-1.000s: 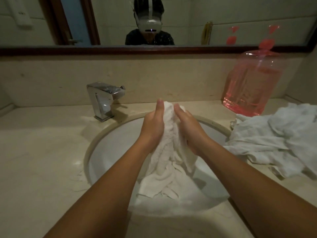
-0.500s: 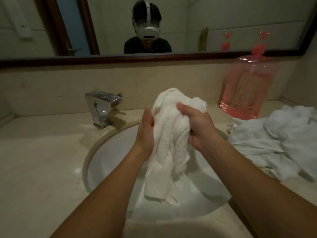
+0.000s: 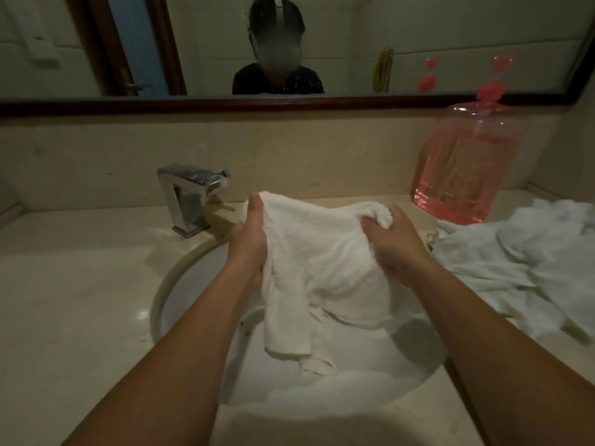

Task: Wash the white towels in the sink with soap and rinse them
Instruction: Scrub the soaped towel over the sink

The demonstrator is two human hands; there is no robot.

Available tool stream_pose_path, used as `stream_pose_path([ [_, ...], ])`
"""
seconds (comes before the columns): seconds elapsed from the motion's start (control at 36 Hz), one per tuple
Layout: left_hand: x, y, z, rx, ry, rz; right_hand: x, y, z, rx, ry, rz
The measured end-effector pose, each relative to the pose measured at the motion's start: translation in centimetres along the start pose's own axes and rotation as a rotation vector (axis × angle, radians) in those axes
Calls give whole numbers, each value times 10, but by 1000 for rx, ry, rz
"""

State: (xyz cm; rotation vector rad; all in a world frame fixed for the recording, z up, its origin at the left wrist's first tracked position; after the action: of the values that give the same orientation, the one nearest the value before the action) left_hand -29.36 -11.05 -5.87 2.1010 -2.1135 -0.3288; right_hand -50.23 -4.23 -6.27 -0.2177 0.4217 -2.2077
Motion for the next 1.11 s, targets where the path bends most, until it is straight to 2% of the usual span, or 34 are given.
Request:
stream_pose_path([
  [0.11, -8, 9, 3, 55, 144, 15, -12, 10, 12, -21, 64, 32],
  [0.22, -16, 27, 14, 211, 351, 76, -42, 45, 38, 231, 218, 292],
  [0.33, -13, 30, 11, 361, 414, 30, -70, 61, 46, 362, 281, 368],
  [0.39, -13, 27, 9, 374, 437, 42, -73, 63, 44, 366, 263, 363],
  [0.53, -32, 39, 14, 321, 461, 189, -56, 51, 54, 362, 255, 223],
  [0.58, -29, 40, 13, 332, 470, 159, -64, 51, 53, 367, 255, 221],
  [0.64, -20, 35, 7, 337, 434, 46, -83, 56, 48, 324, 232, 292],
  [0.69, -14, 29, 2, 281, 405, 10, -97, 60, 48, 300, 177, 372],
  [0.81, -27, 31, 3, 258, 434, 132, -65, 58, 58, 396, 239, 235],
  [0.86, -32, 34, 8, 281, 453, 142, -60, 58, 56, 433, 272, 243],
  [0.97, -23, 31, 4, 299, 398, 38, -82, 62, 41, 344, 246, 337],
  [1.11, -38, 41, 9, 292, 458, 182, -57, 47, 54, 395, 218, 217],
])
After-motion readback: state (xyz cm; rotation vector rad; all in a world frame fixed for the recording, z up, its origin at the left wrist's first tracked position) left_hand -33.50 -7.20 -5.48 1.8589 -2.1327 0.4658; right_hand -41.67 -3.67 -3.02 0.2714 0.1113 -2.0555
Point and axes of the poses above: each hand's wrist, its own x-axis towards the middle knuckle, its own y-axis out of the palm, z = x × y, the point moved 1 cm from there along x, towards the middle knuckle, and after that the axes turned 10 degrees about y, right-handed, at the moved point
